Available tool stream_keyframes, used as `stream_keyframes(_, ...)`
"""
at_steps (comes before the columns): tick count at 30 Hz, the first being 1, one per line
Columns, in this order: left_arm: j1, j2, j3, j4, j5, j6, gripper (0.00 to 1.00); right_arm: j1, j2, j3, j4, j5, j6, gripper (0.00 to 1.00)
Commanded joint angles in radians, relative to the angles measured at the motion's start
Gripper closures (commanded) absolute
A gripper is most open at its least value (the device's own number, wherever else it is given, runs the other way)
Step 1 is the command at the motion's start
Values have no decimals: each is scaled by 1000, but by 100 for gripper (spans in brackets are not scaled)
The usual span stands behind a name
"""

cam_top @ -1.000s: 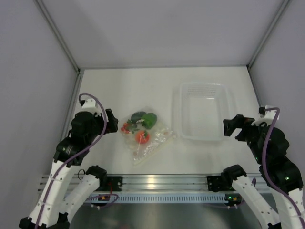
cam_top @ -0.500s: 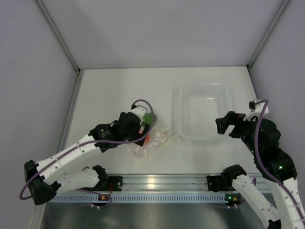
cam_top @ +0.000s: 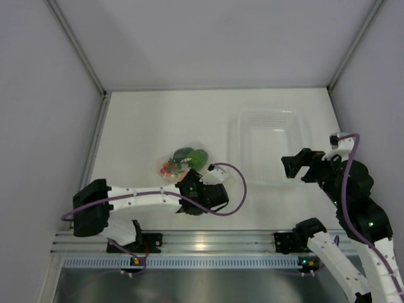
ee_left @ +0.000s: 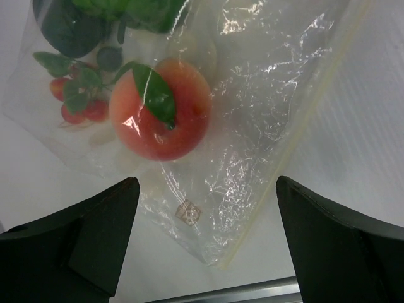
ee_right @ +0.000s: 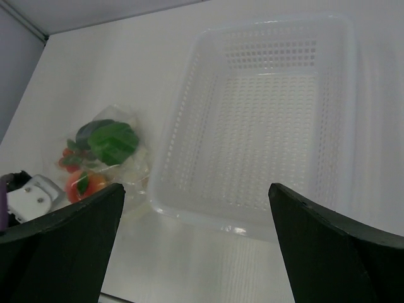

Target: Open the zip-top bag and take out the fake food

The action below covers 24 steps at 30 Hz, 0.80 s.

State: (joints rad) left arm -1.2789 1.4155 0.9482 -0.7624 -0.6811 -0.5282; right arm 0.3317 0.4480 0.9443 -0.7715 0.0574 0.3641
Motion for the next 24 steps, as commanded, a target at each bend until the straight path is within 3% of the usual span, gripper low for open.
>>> stream_keyframes(1, -34, 83, 41, 26, -90, -41, 4, 10, -29, 27, 72, -28, 15, 1)
stream_keyframes(11, -103, 350, 145, 37, -97, -10, 15, 10, -74, 39, 49, -41, 19, 1)
stream_keyframes(24, -93, 507, 141, 46, -89, -3, 18, 10, -114, 62, 3, -36, 4, 1)
